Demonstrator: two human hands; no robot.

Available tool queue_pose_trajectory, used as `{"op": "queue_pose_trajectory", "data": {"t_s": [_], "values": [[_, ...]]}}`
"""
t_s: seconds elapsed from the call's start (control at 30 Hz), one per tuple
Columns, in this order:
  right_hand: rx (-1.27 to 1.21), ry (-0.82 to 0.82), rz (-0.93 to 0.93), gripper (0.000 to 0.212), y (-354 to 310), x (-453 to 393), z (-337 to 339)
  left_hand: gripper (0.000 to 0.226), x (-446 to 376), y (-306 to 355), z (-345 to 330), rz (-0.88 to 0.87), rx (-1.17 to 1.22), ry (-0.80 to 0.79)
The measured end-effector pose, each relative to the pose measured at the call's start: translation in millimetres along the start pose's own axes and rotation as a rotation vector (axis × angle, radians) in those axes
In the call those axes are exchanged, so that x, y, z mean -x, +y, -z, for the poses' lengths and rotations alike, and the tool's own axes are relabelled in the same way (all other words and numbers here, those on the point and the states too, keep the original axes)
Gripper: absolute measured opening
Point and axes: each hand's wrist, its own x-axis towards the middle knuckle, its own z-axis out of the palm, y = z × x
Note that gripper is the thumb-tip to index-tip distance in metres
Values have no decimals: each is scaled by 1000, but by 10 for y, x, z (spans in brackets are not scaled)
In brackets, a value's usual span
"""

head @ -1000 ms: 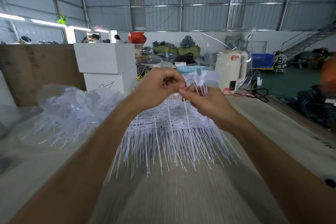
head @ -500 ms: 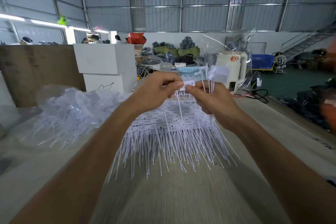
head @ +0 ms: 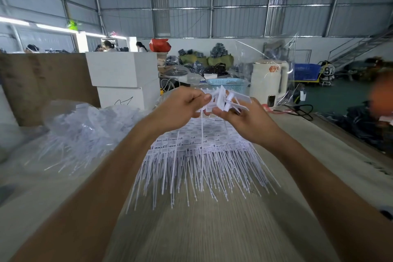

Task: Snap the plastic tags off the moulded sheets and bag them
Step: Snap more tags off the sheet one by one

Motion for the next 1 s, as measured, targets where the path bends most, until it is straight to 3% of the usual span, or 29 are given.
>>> {"op": "queue_pose_trajectory", "data": {"t_s": [0.13,0.3,0.43,0.5,0.7,0.83,0.9,1.0], "values": [[-7,16,44,30,32,13,-30,44,-8,-30,8,4,16,-8],[108,-29,187,3,70,-17,29,43,-10,-68,1,49,63,-17],[361,-25,274,41,57,-36,60,48,-25,-121,-2,97,134,-23],[351,1,287,45,27,-25,51,37,-10,-92,16,98,171,12],[83,93,86,8,13,-8,-19,27,9,6,22,37,90,-31],[-83,92,-178,15,38,6,-57,26,30,46,-4,-18,87,-10],[-173,108,-211,12,18,-6,-61,27,21,52,9,-17,149,38],[-167,117,-233,25,49,0,-51,26,11,44,31,14,211,76]]}}
